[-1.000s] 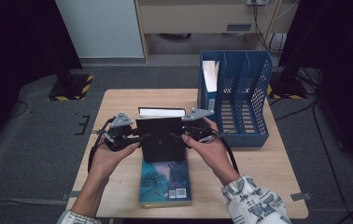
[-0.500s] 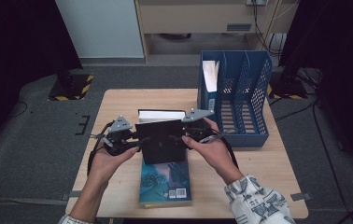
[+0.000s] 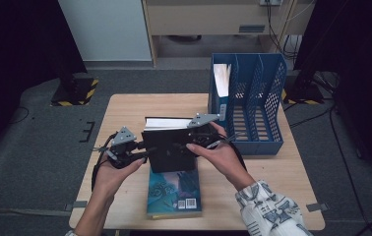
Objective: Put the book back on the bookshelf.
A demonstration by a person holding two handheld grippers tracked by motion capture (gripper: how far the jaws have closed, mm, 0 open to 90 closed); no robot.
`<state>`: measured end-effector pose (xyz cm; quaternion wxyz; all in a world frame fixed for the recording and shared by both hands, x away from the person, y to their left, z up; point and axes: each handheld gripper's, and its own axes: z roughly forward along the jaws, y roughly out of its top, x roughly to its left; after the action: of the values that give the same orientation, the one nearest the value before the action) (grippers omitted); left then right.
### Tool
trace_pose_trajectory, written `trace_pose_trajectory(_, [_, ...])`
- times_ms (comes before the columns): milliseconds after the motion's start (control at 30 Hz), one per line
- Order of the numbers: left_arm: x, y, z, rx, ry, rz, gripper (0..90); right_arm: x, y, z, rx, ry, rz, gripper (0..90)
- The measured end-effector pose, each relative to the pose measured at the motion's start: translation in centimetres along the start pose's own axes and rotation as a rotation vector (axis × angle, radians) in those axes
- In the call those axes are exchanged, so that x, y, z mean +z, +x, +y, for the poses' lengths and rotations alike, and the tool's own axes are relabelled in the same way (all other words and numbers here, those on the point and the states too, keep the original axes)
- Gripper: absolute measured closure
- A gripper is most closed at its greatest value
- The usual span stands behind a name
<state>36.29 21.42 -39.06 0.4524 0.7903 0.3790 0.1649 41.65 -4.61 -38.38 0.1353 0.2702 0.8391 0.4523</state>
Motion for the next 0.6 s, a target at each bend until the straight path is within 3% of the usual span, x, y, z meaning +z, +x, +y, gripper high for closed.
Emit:
trace_pose_trajectory(167, [-0.4, -0.2, -0.9, 0.005, 0.002, 0.019, 56.8, -0.4, 0.2, -0.1, -0.009, -0.002, 0.016, 18.0])
trace_pose_trajectory(267, [-0.3, 0.1, -1.6, -0.013, 0.012, 0.023, 54.3, -0.4, 0.3, -0.2, -0.016, -0.006, 0.02, 18.2])
trace_pose_trajectory(467, [0.4, -0.4, -1.8, 0.007, 0.038, 0.031, 53.8, -0.5, 0.4, -0.3, -0.026, -0.005, 0.02, 18.9])
trace_pose_trajectory(600, [-0.3, 0.3, -2.6, -0.031, 0.024, 0.037, 53.3, -0.5, 0.5, -0.3, -0.031, -0.004, 0.021, 19.3])
